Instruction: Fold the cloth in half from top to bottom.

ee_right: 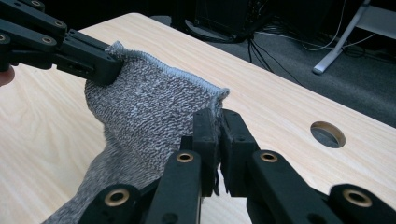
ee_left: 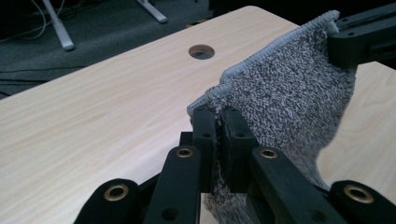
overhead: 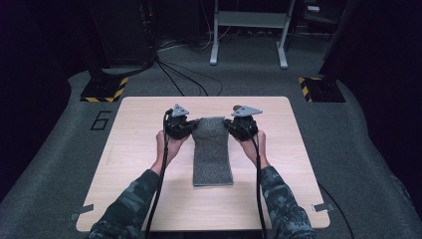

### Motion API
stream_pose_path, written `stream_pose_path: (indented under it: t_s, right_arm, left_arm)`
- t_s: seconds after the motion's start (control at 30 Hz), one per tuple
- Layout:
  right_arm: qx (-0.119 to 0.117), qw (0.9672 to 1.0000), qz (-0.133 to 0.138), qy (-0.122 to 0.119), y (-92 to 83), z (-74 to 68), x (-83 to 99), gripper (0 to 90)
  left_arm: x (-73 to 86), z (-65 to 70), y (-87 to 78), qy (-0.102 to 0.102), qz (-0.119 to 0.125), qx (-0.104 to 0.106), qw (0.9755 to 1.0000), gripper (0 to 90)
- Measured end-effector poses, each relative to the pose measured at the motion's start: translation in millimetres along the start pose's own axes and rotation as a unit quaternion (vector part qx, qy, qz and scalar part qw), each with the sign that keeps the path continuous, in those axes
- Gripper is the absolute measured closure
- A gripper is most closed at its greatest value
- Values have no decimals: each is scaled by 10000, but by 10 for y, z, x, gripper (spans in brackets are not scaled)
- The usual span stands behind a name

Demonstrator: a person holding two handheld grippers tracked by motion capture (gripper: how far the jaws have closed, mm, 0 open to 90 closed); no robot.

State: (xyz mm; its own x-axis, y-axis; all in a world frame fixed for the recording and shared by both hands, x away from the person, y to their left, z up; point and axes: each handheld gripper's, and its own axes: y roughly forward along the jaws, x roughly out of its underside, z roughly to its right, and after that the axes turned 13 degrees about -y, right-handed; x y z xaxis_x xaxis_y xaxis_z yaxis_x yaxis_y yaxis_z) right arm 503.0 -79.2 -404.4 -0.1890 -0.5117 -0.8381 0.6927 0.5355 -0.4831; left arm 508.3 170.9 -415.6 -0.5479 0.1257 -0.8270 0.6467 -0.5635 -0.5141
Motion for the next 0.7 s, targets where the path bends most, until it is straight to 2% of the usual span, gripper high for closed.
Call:
stream_pose_path:
  t_s: [0.37,0.53,0.7]
  right_arm:
    - [-141,9999,-13,-42,-74,-137,166,857]
    - [-287,9996,-22,56,-112,-210,263,857]
    - [-346,9994,-95,-30,-140,-311,372,857]
  left_arm:
    - [167,44,-61,12,-145,133,9998,849]
    - [306,68,-90,8,-252,188,9995,842]
    - [429,89,-118,18,-329,240,9992,841]
